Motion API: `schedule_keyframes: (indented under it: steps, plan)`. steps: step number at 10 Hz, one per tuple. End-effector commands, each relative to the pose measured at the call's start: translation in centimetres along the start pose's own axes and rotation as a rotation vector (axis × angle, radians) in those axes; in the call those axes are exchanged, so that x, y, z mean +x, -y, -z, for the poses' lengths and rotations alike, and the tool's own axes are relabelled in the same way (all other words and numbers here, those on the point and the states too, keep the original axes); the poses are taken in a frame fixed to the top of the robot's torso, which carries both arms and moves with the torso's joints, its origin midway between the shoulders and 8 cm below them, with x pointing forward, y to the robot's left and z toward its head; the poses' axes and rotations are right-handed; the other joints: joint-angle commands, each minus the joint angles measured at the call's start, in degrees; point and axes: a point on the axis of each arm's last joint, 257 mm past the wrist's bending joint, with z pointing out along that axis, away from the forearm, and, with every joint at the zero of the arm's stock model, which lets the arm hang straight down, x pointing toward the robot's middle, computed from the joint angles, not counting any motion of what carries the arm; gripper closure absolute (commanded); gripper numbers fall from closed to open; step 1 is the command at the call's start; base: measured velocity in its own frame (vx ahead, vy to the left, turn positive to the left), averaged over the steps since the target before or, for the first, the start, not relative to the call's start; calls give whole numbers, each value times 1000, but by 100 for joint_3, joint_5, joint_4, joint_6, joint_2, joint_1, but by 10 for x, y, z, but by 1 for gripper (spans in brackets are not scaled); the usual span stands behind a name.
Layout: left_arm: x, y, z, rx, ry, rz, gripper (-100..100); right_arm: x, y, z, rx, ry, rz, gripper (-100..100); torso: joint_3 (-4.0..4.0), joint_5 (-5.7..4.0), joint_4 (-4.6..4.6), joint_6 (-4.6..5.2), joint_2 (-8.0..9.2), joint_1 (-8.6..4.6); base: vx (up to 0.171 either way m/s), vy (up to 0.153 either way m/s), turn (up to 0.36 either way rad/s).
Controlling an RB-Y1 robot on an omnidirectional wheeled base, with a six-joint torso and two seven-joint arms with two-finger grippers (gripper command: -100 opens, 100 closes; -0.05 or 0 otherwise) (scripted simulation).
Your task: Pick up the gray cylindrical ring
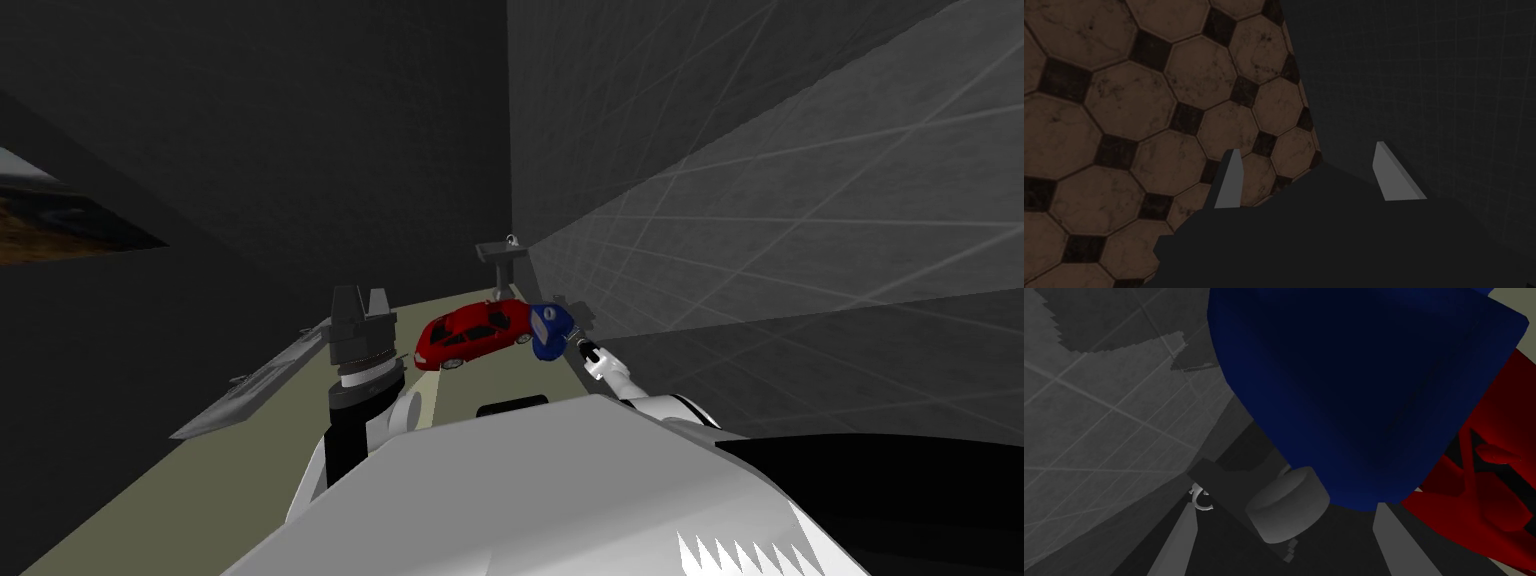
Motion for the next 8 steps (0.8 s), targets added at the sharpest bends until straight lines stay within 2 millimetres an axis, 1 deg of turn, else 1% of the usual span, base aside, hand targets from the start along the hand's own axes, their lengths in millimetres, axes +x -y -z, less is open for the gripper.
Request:
schedule_keyframes:
  steps: [1, 5, 8]
  plan:
    - [0, 0, 0, 0, 0, 0, 0, 16, 10, 4, -3, -33, 98, -100, 0, 0, 0, 0, 0, 0, -132, -20, 146]
    - [0, 0, 0, 0, 0, 0, 0, 49, 41, 12, -16, -91, 335, -100, -7, 1, -2, -1, -14, 3, -112, -22, 147]
    - [0, 0, 0, 0, 0, 0, 0, 63, 62, 18, -35, -104, 513, -100, -19, 0, -6, 0, -34, -4, -58, -26, 141]
